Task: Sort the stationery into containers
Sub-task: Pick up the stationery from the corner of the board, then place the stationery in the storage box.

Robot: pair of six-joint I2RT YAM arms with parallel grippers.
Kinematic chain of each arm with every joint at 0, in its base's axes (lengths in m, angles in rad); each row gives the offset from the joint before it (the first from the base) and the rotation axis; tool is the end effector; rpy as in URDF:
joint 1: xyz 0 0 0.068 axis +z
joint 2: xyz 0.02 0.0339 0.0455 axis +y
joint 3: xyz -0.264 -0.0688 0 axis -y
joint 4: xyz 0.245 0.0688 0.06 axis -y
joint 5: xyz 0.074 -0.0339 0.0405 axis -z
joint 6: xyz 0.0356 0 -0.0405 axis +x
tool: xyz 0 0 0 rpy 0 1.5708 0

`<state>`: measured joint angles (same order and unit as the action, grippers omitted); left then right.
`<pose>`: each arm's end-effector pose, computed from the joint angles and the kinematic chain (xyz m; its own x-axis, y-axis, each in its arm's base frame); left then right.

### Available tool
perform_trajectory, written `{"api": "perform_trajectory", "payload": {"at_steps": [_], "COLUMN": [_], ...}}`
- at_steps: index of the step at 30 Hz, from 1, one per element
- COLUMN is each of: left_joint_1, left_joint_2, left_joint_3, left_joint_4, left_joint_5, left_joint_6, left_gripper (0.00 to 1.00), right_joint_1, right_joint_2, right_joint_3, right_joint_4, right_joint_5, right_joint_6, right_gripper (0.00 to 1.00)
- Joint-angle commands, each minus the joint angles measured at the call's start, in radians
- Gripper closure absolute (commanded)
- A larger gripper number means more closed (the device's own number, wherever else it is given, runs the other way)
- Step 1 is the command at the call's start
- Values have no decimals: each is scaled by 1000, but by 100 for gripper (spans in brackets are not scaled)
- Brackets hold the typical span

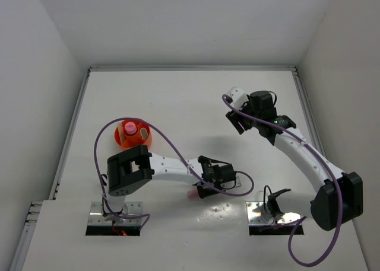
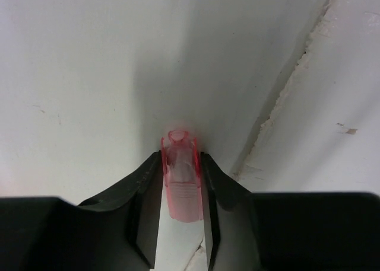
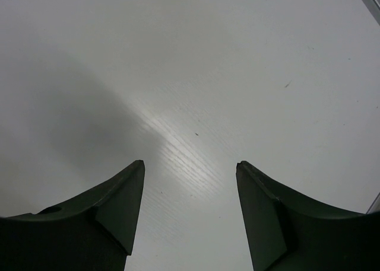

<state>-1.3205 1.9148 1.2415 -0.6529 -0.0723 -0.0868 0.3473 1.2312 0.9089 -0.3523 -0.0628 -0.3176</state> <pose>0.0928 -0.3525 0.1499 -0.3228 0.9136 -0.2473 0.9375 0.3445 0.0488 0.2522 0.0937 0.2733 -0.4375 -0.4898 -0.7541 -0.5499 0.8093 -0.2066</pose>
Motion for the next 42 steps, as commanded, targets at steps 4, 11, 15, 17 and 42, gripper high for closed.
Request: {"api": "perform_trajectory", "payload": {"at_steps": [4, 11, 15, 17, 42], "left_joint_1": [15, 95, 161, 194, 414], "left_joint_2": [30, -124, -348, -452, -984], "left_joint_3": [-27, -69, -149, -207, -547], "left_joint_4": [7, 36, 119, 131, -160], "left_joint_5": [-29, -138, -253, -393, -1327], "left_joint_6": [4, -97, -229, -351, -1321], "left_gripper": [80, 93, 98, 100, 100], "right_joint_1": [-8, -8, -8, -8, -8], "right_joint_2": [-27, -27, -27, -18, 1], "right_joint_3": [-2, -11, -11, -11, -11], "right_joint_4": [12, 12, 3, -10, -37], "right_joint_5": [-22, 3, 12, -6, -72], "right_joint_6": [9, 9, 9, 9, 9], "right_gripper": [37, 35, 32, 79, 99]}}
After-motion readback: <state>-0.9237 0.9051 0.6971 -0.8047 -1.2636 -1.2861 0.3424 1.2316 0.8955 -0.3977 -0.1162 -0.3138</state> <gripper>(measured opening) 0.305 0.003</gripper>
